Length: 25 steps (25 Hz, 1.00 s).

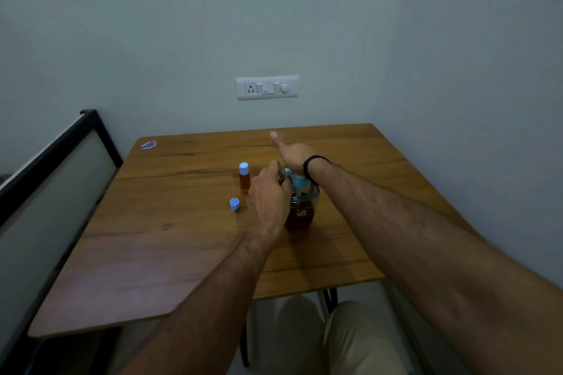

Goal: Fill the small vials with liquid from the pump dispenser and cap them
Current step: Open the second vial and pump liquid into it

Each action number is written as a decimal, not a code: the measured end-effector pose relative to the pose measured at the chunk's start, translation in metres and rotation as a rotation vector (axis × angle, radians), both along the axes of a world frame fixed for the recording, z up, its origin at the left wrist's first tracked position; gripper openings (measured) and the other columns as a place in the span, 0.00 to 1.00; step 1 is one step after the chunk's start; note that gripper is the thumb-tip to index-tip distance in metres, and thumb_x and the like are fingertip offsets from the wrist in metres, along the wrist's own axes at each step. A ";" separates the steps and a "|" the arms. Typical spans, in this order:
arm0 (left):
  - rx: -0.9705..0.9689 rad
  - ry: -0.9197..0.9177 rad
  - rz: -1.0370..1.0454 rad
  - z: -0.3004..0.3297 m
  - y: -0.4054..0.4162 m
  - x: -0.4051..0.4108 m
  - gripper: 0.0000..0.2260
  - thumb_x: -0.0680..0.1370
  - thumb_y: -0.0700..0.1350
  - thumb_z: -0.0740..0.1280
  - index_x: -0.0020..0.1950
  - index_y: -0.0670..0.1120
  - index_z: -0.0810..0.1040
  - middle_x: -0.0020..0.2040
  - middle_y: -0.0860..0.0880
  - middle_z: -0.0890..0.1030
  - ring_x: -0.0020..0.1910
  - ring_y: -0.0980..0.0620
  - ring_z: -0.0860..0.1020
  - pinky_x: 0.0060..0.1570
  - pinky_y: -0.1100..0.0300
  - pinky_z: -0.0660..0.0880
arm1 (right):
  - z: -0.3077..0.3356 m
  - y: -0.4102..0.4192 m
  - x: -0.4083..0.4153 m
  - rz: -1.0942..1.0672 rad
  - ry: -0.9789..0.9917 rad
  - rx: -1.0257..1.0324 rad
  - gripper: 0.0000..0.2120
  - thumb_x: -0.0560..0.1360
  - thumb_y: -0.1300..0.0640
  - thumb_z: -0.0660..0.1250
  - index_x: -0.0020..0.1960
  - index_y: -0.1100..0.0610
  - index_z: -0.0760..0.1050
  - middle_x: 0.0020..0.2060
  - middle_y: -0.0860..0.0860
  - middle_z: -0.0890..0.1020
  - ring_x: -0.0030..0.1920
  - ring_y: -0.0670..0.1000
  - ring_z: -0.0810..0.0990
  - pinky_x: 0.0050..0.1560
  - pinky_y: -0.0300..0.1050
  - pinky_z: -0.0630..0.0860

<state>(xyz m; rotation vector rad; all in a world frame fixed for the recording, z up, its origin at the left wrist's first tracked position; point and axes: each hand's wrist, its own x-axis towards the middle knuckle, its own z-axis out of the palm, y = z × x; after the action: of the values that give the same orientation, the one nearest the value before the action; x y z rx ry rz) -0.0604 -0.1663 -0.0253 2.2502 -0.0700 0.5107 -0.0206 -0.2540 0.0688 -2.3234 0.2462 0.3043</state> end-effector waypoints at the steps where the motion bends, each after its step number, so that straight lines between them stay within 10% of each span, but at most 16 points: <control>1: -0.003 -0.004 -0.006 0.001 0.000 -0.001 0.09 0.80 0.47 0.62 0.41 0.52 0.66 0.38 0.52 0.75 0.39 0.49 0.77 0.34 0.53 0.74 | 0.005 -0.001 -0.002 0.014 0.057 0.031 0.46 0.77 0.24 0.44 0.75 0.58 0.70 0.72 0.59 0.73 0.69 0.60 0.73 0.65 0.58 0.68; 4: -0.004 -0.016 -0.006 0.002 0.001 0.000 0.09 0.80 0.48 0.62 0.41 0.53 0.65 0.38 0.52 0.75 0.39 0.50 0.77 0.35 0.52 0.76 | 0.002 -0.001 0.000 -0.003 0.075 0.079 0.47 0.75 0.22 0.45 0.72 0.57 0.73 0.68 0.58 0.75 0.67 0.60 0.74 0.63 0.57 0.69; 7: -0.002 -0.009 0.005 0.001 -0.001 0.001 0.10 0.81 0.46 0.64 0.41 0.53 0.65 0.39 0.52 0.75 0.40 0.51 0.77 0.36 0.54 0.76 | -0.011 0.001 0.004 -0.083 -0.066 0.009 0.39 0.77 0.23 0.44 0.44 0.55 0.78 0.49 0.56 0.81 0.50 0.56 0.79 0.48 0.50 0.72; 12: 0.010 -0.006 0.020 0.001 0.000 0.000 0.09 0.81 0.48 0.65 0.44 0.52 0.68 0.40 0.53 0.76 0.40 0.52 0.78 0.38 0.53 0.79 | 0.007 -0.002 -0.003 0.005 0.084 0.079 0.47 0.75 0.23 0.45 0.76 0.58 0.70 0.73 0.59 0.72 0.69 0.60 0.72 0.66 0.58 0.68; 17: 0.013 0.005 0.015 -0.001 -0.001 0.003 0.07 0.81 0.47 0.65 0.46 0.52 0.69 0.42 0.53 0.77 0.43 0.53 0.79 0.42 0.53 0.81 | -0.010 0.003 0.002 -0.072 -0.081 -0.025 0.42 0.77 0.24 0.44 0.48 0.58 0.80 0.57 0.58 0.83 0.51 0.55 0.80 0.55 0.52 0.75; 22: 0.008 0.007 0.013 0.000 -0.001 0.001 0.08 0.82 0.48 0.64 0.45 0.53 0.68 0.42 0.53 0.77 0.43 0.52 0.79 0.40 0.52 0.81 | 0.004 -0.002 -0.003 -0.014 0.056 0.069 0.48 0.75 0.22 0.45 0.76 0.58 0.69 0.73 0.59 0.72 0.68 0.60 0.73 0.66 0.58 0.68; 25: -0.003 0.007 0.006 -0.003 -0.001 0.004 0.07 0.81 0.47 0.64 0.45 0.53 0.68 0.42 0.54 0.77 0.42 0.53 0.79 0.40 0.50 0.81 | -0.005 -0.001 -0.002 -0.059 -0.012 0.051 0.45 0.77 0.24 0.47 0.70 0.60 0.75 0.66 0.59 0.78 0.57 0.57 0.77 0.57 0.53 0.72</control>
<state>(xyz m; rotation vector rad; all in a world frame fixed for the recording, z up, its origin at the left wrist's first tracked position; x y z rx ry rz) -0.0568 -0.1674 -0.0279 2.2497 -0.0584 0.5060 -0.0225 -0.2548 0.0638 -2.2626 0.2972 0.2643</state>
